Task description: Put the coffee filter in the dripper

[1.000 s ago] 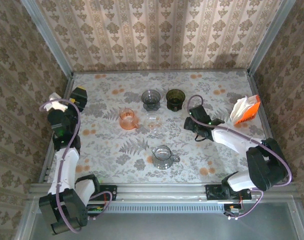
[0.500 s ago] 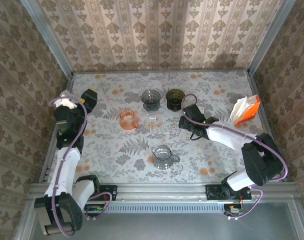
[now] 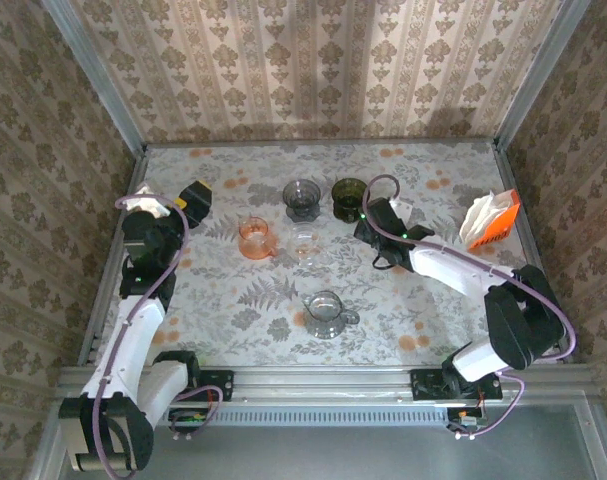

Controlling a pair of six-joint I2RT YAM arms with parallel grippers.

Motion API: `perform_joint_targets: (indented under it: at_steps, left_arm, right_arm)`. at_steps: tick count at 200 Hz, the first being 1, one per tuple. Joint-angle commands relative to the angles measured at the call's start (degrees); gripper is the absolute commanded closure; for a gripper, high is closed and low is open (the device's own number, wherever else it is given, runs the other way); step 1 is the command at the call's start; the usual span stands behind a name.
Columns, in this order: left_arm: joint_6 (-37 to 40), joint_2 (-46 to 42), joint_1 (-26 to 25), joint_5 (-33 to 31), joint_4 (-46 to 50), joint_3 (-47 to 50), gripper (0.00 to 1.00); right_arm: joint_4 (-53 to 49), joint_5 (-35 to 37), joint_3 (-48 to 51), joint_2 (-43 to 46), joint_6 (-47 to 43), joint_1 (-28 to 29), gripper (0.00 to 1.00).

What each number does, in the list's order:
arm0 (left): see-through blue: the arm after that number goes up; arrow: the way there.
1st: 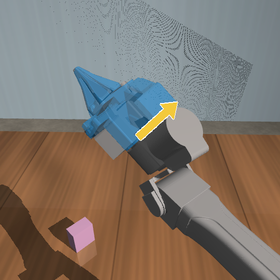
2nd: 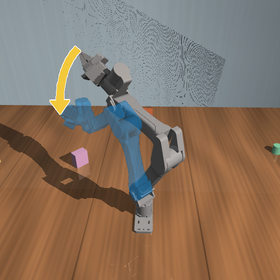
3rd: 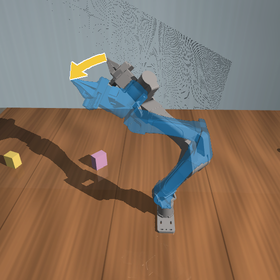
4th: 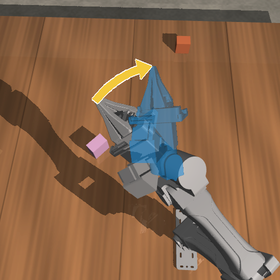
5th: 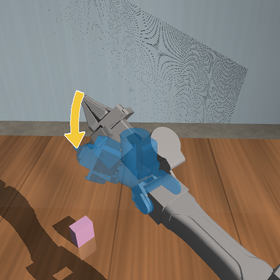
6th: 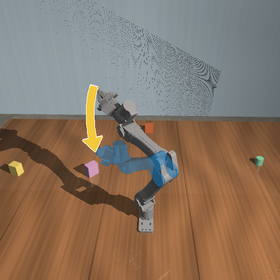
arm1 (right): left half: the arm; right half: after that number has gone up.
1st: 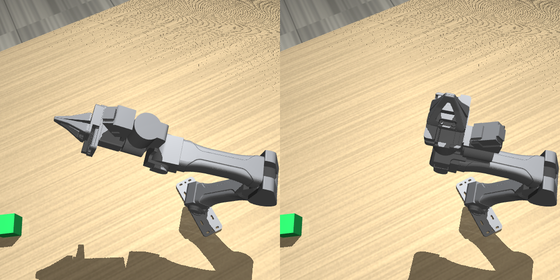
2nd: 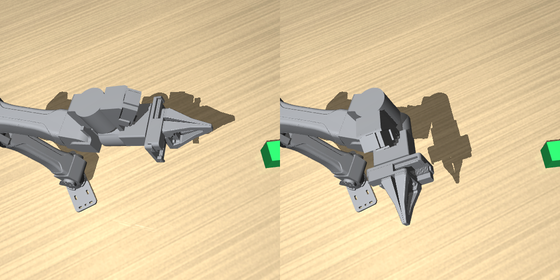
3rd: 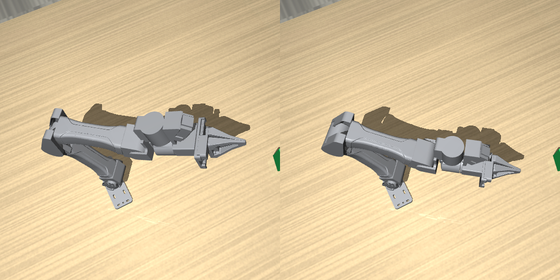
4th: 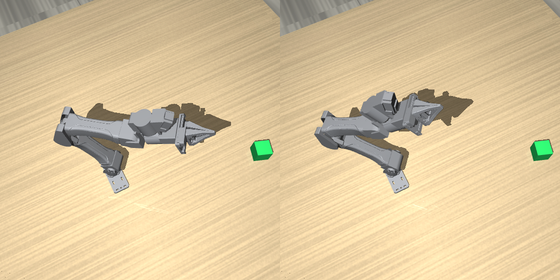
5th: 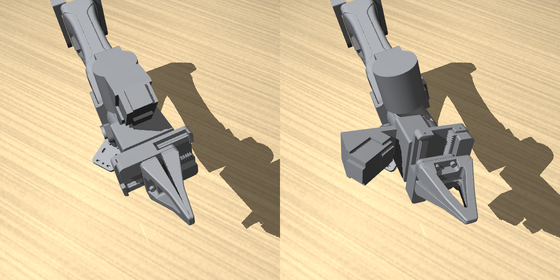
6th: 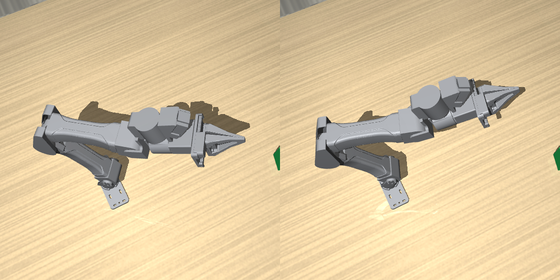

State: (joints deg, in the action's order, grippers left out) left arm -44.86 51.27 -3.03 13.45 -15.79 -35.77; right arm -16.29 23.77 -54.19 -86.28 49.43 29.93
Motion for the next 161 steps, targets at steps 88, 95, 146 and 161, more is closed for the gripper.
perform_joint_targets:
  at_steps: [88,95,146,161]
  left_arm:
    - [3.51,-0.19,-0.36,-0.28,-0.47,-0.16,0.10]
    - [3.40,-0.08,-0.38,-0.19,-0.39,-0.22,0.10]
    - [3.14,0.24,-0.40,0.17,-0.25,-0.08,0.10]
    - [2.87,0.48,-0.49,0.34,-0.38,0.00,0.10]
  right_arm:
    - [2.71,-5.05,-3.78,-6.13,-2.96,-7.52,0.17]
    - [2.72,-5.09,-4.13,-6.35,-3.64,-8.18,0.17]
    - [1.24,-5.75,-6.67,-6.38,-7.03,-15.26,0.17]
    - [1.14,-5.63,-6.55,-5.30,-7.95,-16.54,0.17]
